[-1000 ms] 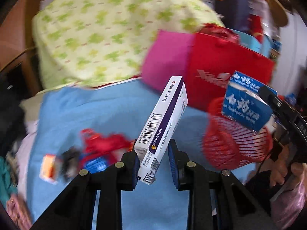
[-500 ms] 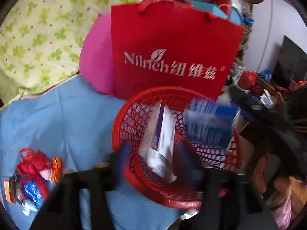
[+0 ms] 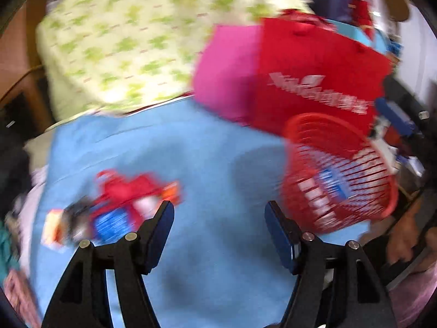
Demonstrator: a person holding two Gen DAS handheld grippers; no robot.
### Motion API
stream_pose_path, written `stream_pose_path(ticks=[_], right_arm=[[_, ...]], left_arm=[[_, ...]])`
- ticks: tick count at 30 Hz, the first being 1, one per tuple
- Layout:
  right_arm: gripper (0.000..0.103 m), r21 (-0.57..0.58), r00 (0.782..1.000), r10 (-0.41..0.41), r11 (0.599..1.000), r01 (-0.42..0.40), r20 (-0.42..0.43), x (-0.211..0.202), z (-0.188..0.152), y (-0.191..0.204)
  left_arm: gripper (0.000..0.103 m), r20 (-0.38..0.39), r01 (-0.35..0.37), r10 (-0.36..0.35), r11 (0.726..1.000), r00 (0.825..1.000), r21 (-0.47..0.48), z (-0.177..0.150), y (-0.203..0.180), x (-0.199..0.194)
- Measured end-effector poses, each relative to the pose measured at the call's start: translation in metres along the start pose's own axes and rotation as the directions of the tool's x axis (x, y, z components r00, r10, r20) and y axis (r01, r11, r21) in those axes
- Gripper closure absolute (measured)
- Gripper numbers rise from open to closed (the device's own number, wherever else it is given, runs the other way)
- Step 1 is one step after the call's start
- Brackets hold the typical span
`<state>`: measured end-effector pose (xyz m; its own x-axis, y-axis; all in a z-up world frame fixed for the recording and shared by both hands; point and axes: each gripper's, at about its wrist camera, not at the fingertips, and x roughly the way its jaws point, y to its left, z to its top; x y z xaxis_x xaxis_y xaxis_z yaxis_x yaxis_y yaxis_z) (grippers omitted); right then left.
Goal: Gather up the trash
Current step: 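Move both tools back to the trash pile, then grasp the black plastic bag with the left tool while the right tool grasps the red mesh bag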
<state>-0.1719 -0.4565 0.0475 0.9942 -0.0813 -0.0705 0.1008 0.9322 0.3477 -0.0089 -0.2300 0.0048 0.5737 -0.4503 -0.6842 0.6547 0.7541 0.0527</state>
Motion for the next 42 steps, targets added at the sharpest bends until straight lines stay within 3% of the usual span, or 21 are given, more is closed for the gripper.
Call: stream_pose_path(ticks=[4, 7, 10, 14, 17, 18, 21, 23, 28, 30, 34, 35, 39, 40, 42], right_arm=[[0.021, -0.091, 0.991, 0.118, 0.988, -0.124, -0.06, 0.024, -0.018, 0.054], [0.021, -0.09, 0.967, 0.203, 0.972, -0.218, -0.153, 0.046, -0.035, 0.087], [0.021, -0.073, 0.938, 0.2, 0.971, -0.229, -0.282, 0.079, -0.058, 0.111], [0.023, -0.02, 0.878, 0.157, 0.982, -0.186, -0.452, 0.123, -0.088, 0.117], [0.026, 0.049, 0.816, 0.156, 0.987, -0.155, -0.557, 0.156, -0.109, 0.112], [0.031, 0.074, 0.796, 0.166, 0.986, -0.152, -0.582, 0.165, -0.114, 0.11], [0.033, 0.111, 0.75, 0.176, 0.984, -0.137, -0.638, 0.19, -0.125, 0.107], [0.033, 0.1, 0.741, 0.156, 0.988, -0.12, -0.653, 0.206, -0.129, 0.109], [0.033, -0.013, 0.772, 0.111, 0.988, -0.153, -0.625, 0.239, -0.132, 0.13], [0.033, -0.033, 0.772, 0.106, 0.986, -0.162, -0.627, 0.255, -0.132, 0.133], [0.033, -0.041, 0.738, 0.133, 0.976, -0.213, -0.662, 0.289, -0.137, 0.135], [0.033, -0.054, 0.73, 0.127, 0.974, -0.219, -0.671, 0.296, -0.14, 0.137], [0.034, -0.082, 0.662, 0.085, 0.973, -0.217, -0.745, 0.323, -0.164, 0.132], [0.047, -0.078, 0.646, 0.083, 0.973, -0.216, -0.759, 0.327, -0.168, 0.131], [0.06, -0.07, 0.639, 0.096, 0.971, -0.229, -0.763, 0.329, -0.17, 0.131]], left_arm=[[0.033, -0.032, -0.153, 0.15, 0.983, 0.988, -0.101, -0.028, 0.067, -0.011], [0.033, -0.061, -0.249, 0.242, 0.954, 0.968, -0.167, -0.049, 0.111, -0.02], [0.034, -0.08, -0.282, 0.271, 0.937, 0.959, -0.204, -0.065, 0.138, -0.021], [0.033, -0.107, -0.277, 0.259, 0.931, 0.96, -0.239, -0.077, 0.156, -0.009], [0.034, -0.123, -0.268, 0.243, 0.928, 0.962, -0.258, -0.088, 0.165, 0.003], [0.034, -0.133, -0.271, 0.244, 0.925, 0.961, -0.266, -0.09, 0.171, 0.007], [0.034, -0.159, -0.266, 0.228, 0.918, 0.961, -0.294, -0.096, 0.181, 0.019], [0.034, -0.17, -0.252, 0.207, 0.914, 0.964, -0.318, -0.096, 0.189, 0.024], [0.034, -0.157, -0.238, 0.195, 0.91, 0.968, -0.34, -0.074, 0.205, 0.036], [0.034, -0.164, -0.236, 0.189, 0.908, 0.968, -0.347, -0.063, 0.211, 0.046], [0.035, -0.196, -0.206, 0.141, 0.908, 0.97, -0.366, -0.045, 0.22, 0.077], [0.041, -0.211, -0.204, 0.132, 0.906, 0.968, -0.371, -0.042, 0.221, 0.086], [0.064, -0.266, -0.159, 0.053, 0.904, 0.963, -0.397, -0.036, 0.225, 0.122], [0.068, -0.287, -0.16, 0.041, 0.901, 0.957, -0.403, -0.037, 0.225, 0.131], [0.078, -0.306, -0.158, 0.029, 0.9, 0.952, -0.407, -0.038, 0.223, 0.142]])
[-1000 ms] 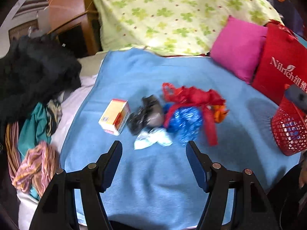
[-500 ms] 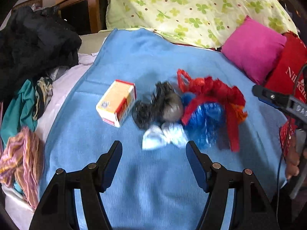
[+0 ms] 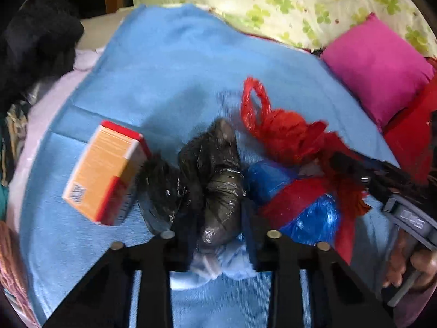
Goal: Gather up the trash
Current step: 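Grasp the black plastic bag with the left tool while the right tool grasps the red mesh bag, then carry the black bag and red mesh bag over the red basket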
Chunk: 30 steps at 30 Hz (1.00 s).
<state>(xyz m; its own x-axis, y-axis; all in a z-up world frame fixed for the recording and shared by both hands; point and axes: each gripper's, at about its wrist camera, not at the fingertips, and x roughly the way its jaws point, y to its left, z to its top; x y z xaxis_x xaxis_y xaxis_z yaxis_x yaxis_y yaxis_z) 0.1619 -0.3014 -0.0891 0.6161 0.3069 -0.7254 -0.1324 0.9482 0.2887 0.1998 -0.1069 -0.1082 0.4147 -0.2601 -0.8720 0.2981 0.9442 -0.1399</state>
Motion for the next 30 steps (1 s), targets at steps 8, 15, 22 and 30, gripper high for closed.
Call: stream_pose_path(ticks=[8, 15, 22, 30], right_arm=[[0.069, 0.023, 0.995, 0.038, 0.999, -0.04, 0.088, -0.033, 0.0, 0.0], [0.069, 0.064, 0.974, 0.095, 0.992, -0.11, 0.208, -0.085, -0.003, -0.005], [0.069, 0.016, 0.94, 0.093, 0.994, -0.104, 0.329, -0.142, -0.019, 0.009], [0.069, -0.021, 0.872, 0.057, 0.998, -0.053, 0.487, -0.213, -0.048, 0.014]], left_arm=[[0.09, 0.041, 0.027, -0.027, 1.0, 0.999, 0.008, -0.011, -0.002, -0.019], [0.092, 0.153, 0.019, -0.025, 0.999, 0.988, 0.036, -0.023, -0.006, -0.081], [0.092, 0.302, -0.016, -0.019, 0.994, 0.953, 0.112, -0.038, -0.043, -0.158], [0.091, 0.43, -0.104, 0.007, 0.974, 0.903, 0.203, -0.049, -0.102, -0.211]])
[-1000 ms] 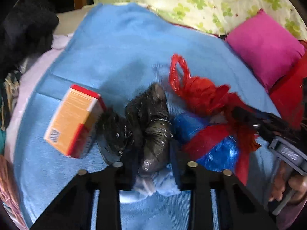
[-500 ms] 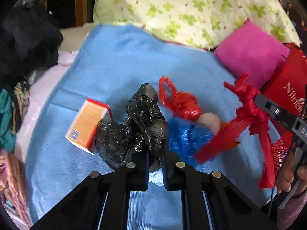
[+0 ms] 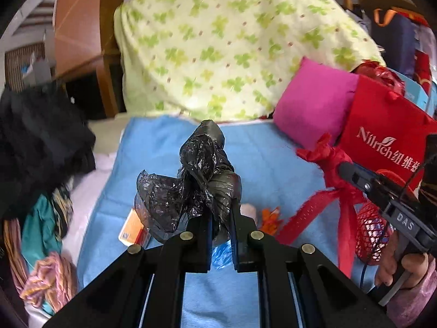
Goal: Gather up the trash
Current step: 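Carry the black bag and red mesh bag over the red basket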
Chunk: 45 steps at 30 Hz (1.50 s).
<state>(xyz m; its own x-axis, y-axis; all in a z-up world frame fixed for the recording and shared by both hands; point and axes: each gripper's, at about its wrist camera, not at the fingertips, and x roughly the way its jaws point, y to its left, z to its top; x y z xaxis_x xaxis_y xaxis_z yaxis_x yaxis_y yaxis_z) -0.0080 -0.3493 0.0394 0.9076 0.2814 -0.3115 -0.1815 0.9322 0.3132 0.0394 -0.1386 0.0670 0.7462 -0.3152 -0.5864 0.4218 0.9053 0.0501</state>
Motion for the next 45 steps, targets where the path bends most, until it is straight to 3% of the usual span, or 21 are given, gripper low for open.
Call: stream_pose_path(ticks=[4, 11, 45], right_arm=[[0.069, 0.01, 0.995, -0.032, 0.999, 0.032, 0.094, -0.048, -0.001, -0.009], [0.069, 0.077, 0.98, -0.105, 0.993, 0.093, 0.172, -0.099, -0.002, -0.043], [0.069, 0.264, 0.93, -0.292, 0.936, 0.231, 0.223, -0.193, -0.015, -0.154]], left_arm=[[0.091, 0.068, -0.028, 0.023, 0.997, 0.997, 0.068, 0.007, -0.029, -0.02], [0.091, 0.113, -0.024, 0.008, 0.989, 0.994, 0.147, 0.01, -0.07, -0.028], [0.091, 0.07, 0.107, -0.142, 0.925, 0.987, 0.366, 0.007, -0.225, -0.012]])
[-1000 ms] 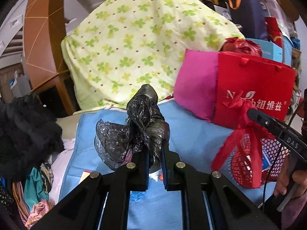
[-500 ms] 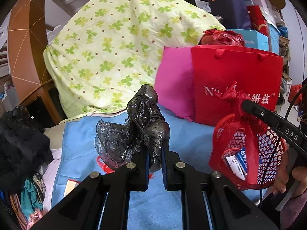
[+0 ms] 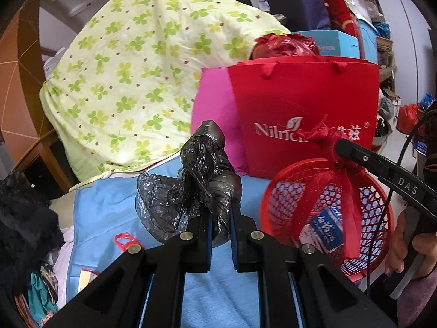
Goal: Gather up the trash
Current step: 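Carry the black bag and red mesh bag over the red basket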
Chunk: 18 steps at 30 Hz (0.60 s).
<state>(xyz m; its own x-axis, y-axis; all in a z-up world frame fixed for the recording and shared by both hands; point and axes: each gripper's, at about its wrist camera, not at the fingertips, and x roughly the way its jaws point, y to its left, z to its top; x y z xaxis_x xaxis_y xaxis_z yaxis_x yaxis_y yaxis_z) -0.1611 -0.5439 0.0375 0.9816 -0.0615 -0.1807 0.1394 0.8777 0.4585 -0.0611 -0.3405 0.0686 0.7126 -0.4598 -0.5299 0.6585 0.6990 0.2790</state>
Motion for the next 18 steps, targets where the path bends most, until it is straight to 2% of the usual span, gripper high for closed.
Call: stream_pose_path(ticks=[7, 18], right_arm=[[0.069, 0.039, 1.0, -0.014, 0.999, 0.013, 0.02, -0.008, 0.003, -0.015], [0.067, 0.103, 0.998, -0.056, 0.993, 0.053, 0.031, -0.017, 0.005, -0.033]], left_arm=[[0.091, -0.009, 0.033, -0.033, 0.999, 0.999, 0.041, 0.006, -0.028, 0.009], [0.091, -0.044, 0.059, -0.056, 0.996, 0.997, 0.071, 0.005, -0.046, 0.025]])
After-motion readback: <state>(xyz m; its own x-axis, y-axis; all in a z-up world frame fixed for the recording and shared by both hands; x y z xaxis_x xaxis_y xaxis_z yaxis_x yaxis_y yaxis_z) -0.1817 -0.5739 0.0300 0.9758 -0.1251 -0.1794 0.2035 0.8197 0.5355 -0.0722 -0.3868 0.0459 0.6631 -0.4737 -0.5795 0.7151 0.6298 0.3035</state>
